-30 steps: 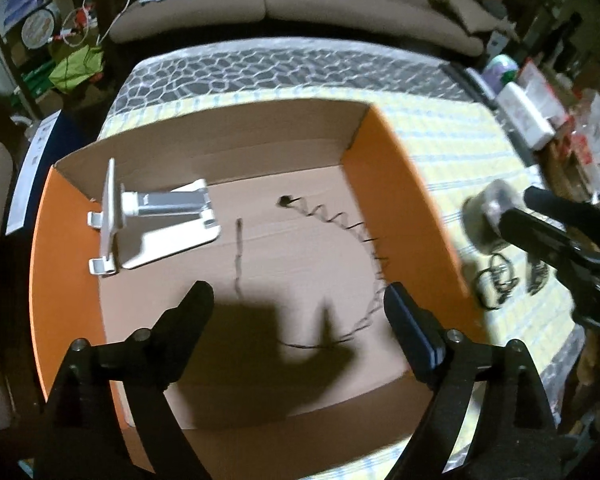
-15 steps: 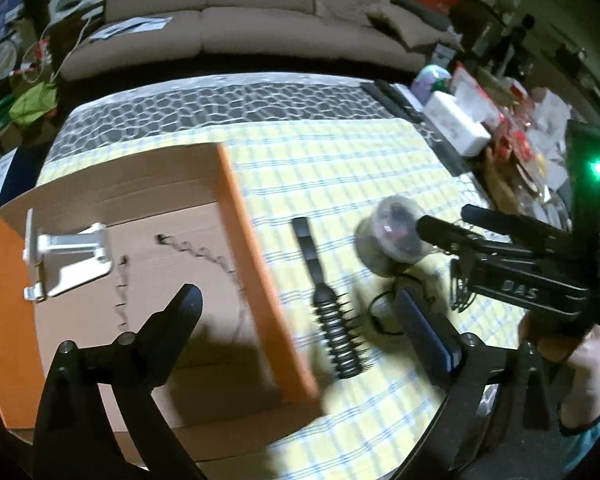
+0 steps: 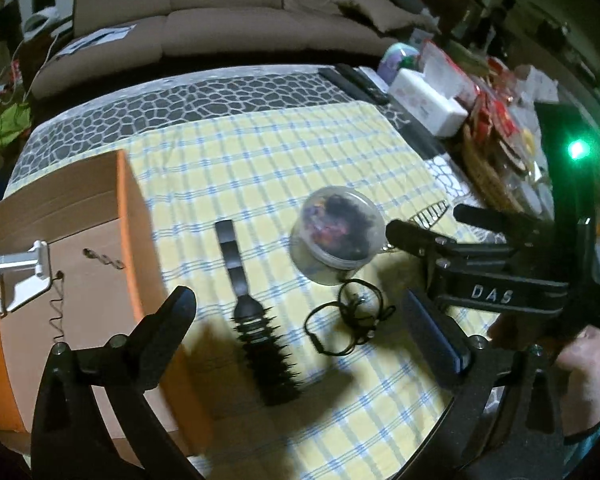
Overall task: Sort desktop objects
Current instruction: 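Withdraw both grippers from the box back over the table, then close both grippers on the clear round plastic container from opposite sides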
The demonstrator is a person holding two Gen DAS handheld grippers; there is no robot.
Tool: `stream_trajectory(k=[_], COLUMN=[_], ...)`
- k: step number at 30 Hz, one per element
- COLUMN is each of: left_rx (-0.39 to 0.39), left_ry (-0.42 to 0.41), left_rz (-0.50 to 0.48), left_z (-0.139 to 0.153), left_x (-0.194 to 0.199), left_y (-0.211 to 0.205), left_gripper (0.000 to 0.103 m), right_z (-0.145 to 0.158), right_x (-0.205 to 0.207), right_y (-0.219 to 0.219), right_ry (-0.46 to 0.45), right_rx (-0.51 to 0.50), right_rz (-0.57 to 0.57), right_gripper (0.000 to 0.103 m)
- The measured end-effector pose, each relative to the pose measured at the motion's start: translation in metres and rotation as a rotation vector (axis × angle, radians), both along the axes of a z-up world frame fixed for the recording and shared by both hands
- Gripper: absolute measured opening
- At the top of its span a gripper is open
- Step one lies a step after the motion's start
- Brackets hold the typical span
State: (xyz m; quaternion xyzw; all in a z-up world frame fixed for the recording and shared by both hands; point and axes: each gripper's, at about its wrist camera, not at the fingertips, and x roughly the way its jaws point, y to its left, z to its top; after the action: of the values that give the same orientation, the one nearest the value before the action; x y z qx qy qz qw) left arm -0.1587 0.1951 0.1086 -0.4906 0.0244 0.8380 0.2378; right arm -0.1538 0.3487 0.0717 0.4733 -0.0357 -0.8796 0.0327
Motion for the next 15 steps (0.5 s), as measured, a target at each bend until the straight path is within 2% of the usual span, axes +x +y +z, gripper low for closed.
stream_trajectory(k=[15], left_rx=[-0.087], left_ry=[0.027], left_rz=[-0.045], left_z=[-0.043], left_x=[-0.015], left_y=[0.061], left_gripper=[0.103], right_z=[-0.012], right_x=[0.005], right_y=[0.064], right_ry=[-0.009], right_rx=[-0.104], right_rz=[-0.097], right_gripper=[0.101])
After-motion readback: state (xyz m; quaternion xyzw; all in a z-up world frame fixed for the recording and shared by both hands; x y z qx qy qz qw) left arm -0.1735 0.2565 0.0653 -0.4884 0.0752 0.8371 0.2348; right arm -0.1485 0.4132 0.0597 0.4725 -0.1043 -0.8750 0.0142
